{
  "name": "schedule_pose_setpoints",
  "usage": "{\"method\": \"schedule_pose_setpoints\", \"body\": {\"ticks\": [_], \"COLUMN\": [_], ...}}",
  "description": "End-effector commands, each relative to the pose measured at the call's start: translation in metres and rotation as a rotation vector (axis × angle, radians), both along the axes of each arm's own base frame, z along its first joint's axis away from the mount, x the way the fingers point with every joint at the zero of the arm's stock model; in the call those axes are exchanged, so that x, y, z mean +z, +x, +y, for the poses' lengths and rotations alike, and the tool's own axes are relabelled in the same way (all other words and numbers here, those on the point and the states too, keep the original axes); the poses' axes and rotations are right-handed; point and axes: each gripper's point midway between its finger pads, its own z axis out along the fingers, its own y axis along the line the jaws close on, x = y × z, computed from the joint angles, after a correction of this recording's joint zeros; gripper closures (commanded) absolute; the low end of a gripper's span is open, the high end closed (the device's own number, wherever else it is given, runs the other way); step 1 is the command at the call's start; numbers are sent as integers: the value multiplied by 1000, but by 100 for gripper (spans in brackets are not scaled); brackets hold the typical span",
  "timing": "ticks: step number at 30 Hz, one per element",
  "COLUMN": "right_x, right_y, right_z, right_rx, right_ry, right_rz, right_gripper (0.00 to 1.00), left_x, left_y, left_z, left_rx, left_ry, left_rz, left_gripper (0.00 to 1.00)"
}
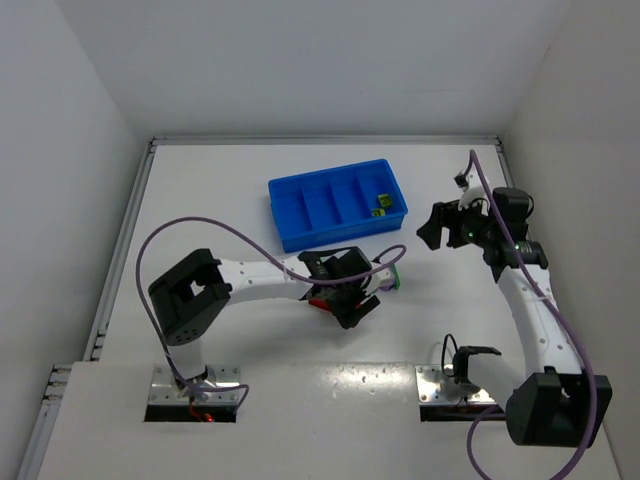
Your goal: Sort the legos into containers by color
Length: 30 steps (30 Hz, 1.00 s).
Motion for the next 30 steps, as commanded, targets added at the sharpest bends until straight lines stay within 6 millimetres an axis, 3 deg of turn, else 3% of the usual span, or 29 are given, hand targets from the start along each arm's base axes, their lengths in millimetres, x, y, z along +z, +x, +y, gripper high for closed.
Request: {"method": "schedule_pose_setpoints", "body": {"ticks": [1, 6, 9, 11, 12, 14, 15, 17, 19, 23, 26, 27, 28, 30], "right_x": [7, 5, 1, -3, -3, -7, -7, -4, -5, -13, -13, -13, -15, -13], "right_y": [2, 2, 1, 0, 0, -1, -1, 0, 2, 3, 2, 4, 3, 4], "right_z": [0, -2, -7, -7, -10, -13, -13, -14, -18, -15, -4, -2, 1, 5], "right_rx": [9, 7, 0, 4, -6, -17, -17, -19, -41, -27, 25, 30, 46, 64], "right_ry": [2, 7, 4, -2, -2, -1, -1, 15, 36, 84, 135, 153, 166, 172], "right_rz": [-36, -36, -31, -25, -25, -16, -16, -23, -16, 17, 37, 51, 59, 61], "right_gripper": [20, 20, 20, 20, 20, 20, 20, 20, 20, 20, 20, 20, 20, 20], "left_x": [7, -6, -12, -14, -14, -14, -3, 12, 45, 133, 153, 157, 162, 158], "left_y": [11, 9, 9, 9, 9, 8, 13, 18, 26, 75, 126, 151, 162, 189], "left_z": [-19, -26, -27, -28, -28, -28, -29, -26, -26, -13, 30, 52, 62, 84], "left_rx": [34, 26, 26, 26, 26, 11, 13, 19, 23, 117, 275, 361, 400, 482], "left_ry": [-30, -18, -5, 3, 3, 1, -16, -40, -110, -227, -175, -152, -143, -110], "left_rz": [-28, 13, 20, 24, 24, 25, -7, -26, -74, -256, -349, -384, -400, -414], "left_gripper": [29, 29, 36, 57, 75, 87, 95, 100, 100, 100, 100, 100, 100, 100]}}
